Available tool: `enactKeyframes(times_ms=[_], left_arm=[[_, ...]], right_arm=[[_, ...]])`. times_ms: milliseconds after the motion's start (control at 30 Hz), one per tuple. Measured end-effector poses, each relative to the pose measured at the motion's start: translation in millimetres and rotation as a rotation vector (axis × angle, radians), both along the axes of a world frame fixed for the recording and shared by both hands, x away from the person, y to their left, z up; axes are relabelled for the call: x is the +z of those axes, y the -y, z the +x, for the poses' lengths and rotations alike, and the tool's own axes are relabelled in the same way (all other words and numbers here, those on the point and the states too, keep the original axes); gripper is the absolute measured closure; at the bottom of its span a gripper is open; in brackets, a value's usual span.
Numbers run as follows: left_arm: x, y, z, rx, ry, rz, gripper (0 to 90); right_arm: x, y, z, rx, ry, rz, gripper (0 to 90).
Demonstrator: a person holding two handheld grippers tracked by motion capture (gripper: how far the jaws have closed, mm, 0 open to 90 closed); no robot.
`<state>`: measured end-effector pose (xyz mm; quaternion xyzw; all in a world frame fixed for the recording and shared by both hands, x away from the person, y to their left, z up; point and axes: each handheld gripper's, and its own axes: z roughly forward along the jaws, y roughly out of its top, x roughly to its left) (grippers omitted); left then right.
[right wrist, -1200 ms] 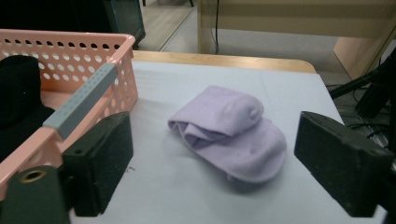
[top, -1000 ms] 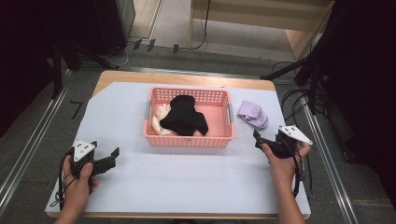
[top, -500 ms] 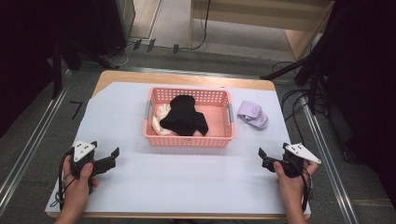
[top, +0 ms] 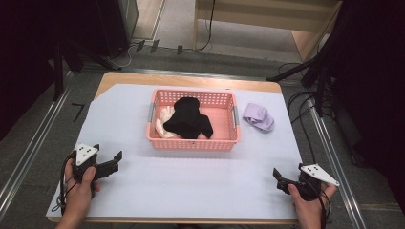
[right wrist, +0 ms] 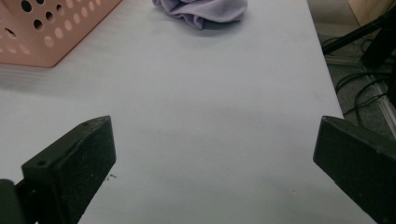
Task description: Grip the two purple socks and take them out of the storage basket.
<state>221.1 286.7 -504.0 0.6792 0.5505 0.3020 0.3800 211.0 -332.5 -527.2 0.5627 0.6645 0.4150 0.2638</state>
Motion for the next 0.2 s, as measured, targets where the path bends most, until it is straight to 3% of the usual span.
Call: enactKeyframes(times_ms=[200], left_arm=[[-0.3,1.5,1.9,-0.003,-0.018,0.012,15.5]], right_arm=[[-1.0,1.4,2.9,-0.006,-0.019,0.018,0.0]])
